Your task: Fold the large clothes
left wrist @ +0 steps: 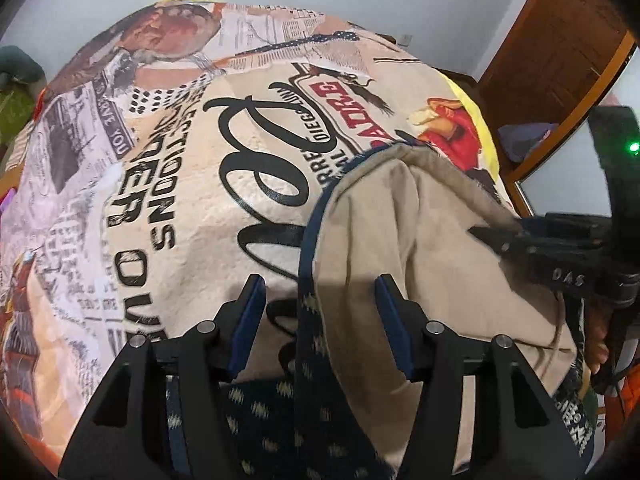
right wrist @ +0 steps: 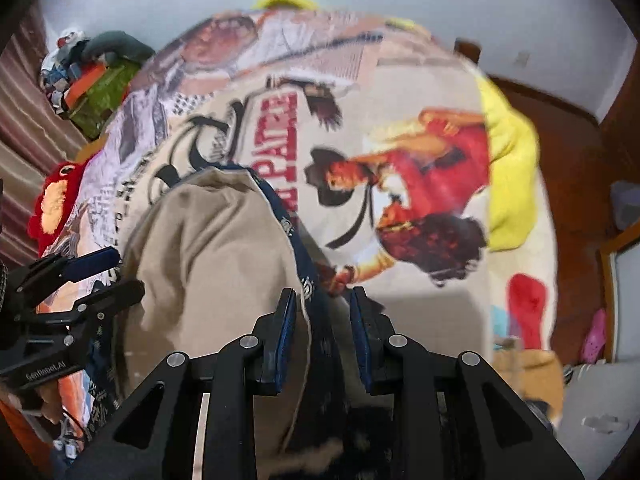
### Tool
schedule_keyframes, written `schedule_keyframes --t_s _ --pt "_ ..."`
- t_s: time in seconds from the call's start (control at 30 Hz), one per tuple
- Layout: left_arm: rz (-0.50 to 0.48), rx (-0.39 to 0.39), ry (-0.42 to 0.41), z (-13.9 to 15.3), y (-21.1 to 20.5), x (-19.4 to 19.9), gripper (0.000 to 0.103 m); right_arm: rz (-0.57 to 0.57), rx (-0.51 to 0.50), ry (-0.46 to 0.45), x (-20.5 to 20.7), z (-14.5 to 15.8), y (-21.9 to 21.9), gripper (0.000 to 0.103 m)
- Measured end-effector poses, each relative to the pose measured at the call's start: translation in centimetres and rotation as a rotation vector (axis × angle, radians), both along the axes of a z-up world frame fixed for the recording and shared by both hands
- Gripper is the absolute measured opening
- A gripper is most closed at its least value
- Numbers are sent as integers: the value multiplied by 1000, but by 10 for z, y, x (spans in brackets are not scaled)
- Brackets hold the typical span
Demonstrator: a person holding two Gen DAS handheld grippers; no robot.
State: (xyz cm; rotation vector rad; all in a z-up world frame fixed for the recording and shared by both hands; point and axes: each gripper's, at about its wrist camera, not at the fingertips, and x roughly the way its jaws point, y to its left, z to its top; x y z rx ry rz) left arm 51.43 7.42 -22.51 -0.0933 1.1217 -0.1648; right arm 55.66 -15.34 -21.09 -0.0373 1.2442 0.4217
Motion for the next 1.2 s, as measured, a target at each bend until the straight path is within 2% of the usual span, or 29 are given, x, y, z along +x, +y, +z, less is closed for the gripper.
schedule_keyframes --t_s 0.1,0.17,0.23,0.33,0.37,0.47,0.7,0.83,1.0,1.2 --pt "2 -30 7 -9 1 7 34 -8 7 42 9 -19 2 24" --pt "-3 -43 13 -12 0 8 13 -24 38 37 10 -24 -1 24" --pt "-13 -33 -5 -10 -3 6 8 -38 91 31 10 -25 -5 23" --pt "-33 1 -55 2 -8 -3 7 -46 152 33 6 -24 -11 21" --pt "-40 9 -66 7 -10 -7 7 -45 170 27 3 -22 -12 15" --pt "-64 28 -101 29 -12 -24 7 -41 204 9 -9 -13 -16 11" --pt "-127 38 -162 76 -17 -81 7 -17 276 -55 -50 33 -29 8" --pt "-163 25 -177 93 -20 -119 7 25 309 -91 -87 63 -33 8" --pt "-202 22 -161 92 -27 -164 7 77 318 -115 -144 86 -37 8" --pt "-234 22 -98 65 -33 -207 7 108 289 -105 -201 79 -41 8"
